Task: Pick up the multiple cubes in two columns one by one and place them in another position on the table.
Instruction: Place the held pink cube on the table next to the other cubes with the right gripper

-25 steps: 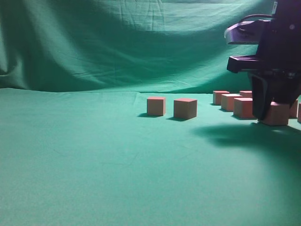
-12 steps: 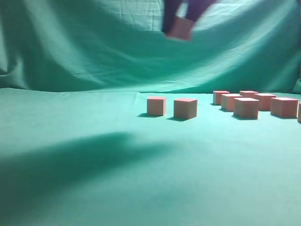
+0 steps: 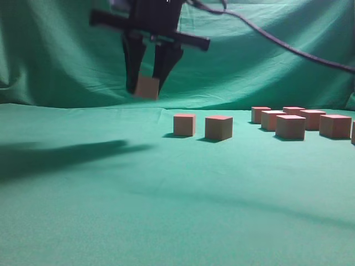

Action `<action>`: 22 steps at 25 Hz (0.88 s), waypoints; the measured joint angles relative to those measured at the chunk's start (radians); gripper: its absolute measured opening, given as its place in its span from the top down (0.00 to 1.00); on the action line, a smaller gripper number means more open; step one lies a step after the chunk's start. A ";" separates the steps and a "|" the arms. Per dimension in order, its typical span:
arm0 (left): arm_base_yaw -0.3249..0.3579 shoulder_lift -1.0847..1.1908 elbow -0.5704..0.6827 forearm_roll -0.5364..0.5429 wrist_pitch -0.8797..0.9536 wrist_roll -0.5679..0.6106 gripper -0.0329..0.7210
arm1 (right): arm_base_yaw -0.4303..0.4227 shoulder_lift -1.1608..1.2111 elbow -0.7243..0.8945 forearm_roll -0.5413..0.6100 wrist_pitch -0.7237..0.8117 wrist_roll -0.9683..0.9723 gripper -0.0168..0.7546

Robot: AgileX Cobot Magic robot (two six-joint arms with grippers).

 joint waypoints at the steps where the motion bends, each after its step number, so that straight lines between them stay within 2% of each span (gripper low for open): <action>1: 0.000 0.000 0.000 0.000 0.000 0.000 0.96 | 0.000 0.027 -0.023 -0.008 0.002 0.008 0.65; 6: 0.000 0.000 0.000 0.000 0.000 0.000 0.96 | 0.000 0.096 -0.071 -0.060 0.003 0.050 0.65; 22: 0.000 0.000 0.000 0.000 0.000 0.000 0.96 | 0.000 0.152 -0.073 -0.089 -0.068 0.098 0.65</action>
